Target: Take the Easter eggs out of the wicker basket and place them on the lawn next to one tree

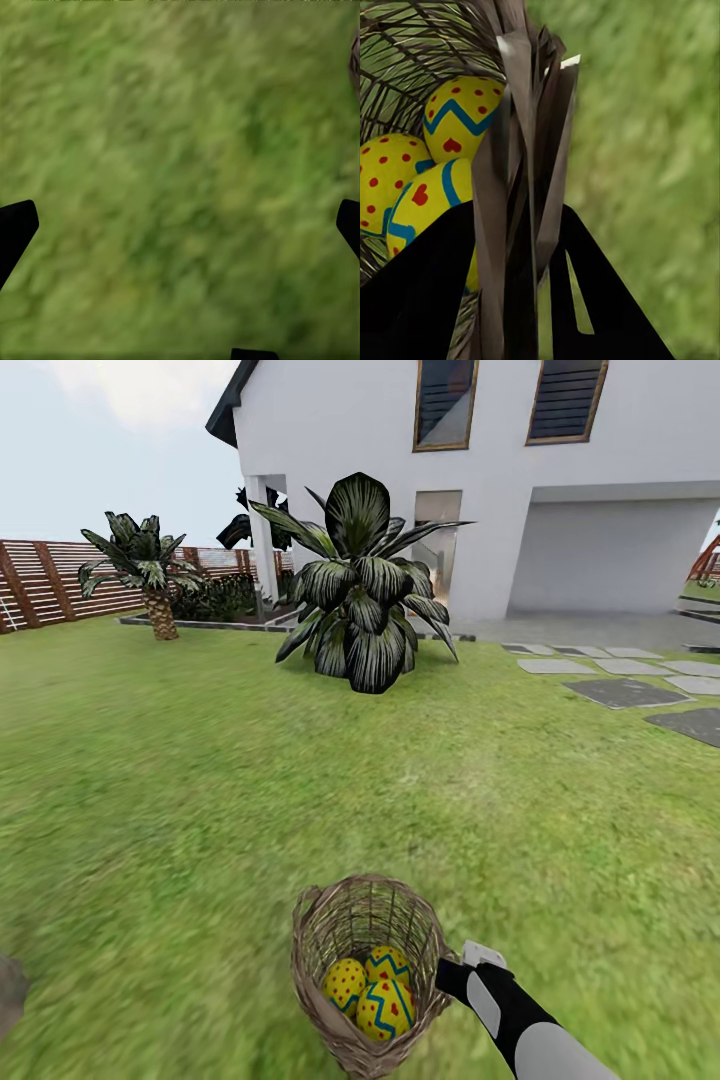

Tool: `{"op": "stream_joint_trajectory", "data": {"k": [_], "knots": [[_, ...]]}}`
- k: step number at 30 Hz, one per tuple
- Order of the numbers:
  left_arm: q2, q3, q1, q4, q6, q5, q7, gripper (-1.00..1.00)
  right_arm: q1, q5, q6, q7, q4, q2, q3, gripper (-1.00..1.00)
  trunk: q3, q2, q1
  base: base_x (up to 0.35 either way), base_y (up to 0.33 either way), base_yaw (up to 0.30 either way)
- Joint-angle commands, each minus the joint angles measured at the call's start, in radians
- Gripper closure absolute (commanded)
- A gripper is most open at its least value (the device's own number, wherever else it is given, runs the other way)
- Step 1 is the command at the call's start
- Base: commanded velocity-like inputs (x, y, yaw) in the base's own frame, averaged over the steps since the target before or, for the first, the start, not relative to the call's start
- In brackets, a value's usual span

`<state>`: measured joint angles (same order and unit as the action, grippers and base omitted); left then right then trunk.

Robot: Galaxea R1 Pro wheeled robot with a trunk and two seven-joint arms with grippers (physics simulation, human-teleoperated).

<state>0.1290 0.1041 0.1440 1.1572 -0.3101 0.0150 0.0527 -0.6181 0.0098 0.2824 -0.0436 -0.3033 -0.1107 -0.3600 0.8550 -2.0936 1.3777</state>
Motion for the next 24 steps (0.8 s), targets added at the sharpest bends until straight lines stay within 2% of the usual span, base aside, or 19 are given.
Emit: {"op": "stream_joint_trajectory", "data": {"k": [1, 14, 24], "knots": [[0.000, 0.002, 0.000, 0.002, -0.006, 0.002, 0.005, -1.00, 0.000, -0.004, 0.006, -0.002, -0.002, -0.001, -0.002, 1.00, 0.001, 0.000, 0.000, 0.000, 0.000, 0.000], [0.000, 0.002, 0.000, 0.002, -0.007, 0.002, 0.004, -1.00, 0.000, -0.005, 0.003, -0.001, -0.002, 0.000, -0.002, 1.00, 0.001, 0.000, 0.000, 0.000, 0.000, 0.000], [0.000, 0.002, 0.000, 0.002, -0.006, 0.000, 0.004, -1.00, 0.000, -0.005, -0.001, -0.001, -0.002, 0.000, -0.003, 1.00, -0.031, 0.070, -0.038, 0.000, 0.000, 0.000]]}}
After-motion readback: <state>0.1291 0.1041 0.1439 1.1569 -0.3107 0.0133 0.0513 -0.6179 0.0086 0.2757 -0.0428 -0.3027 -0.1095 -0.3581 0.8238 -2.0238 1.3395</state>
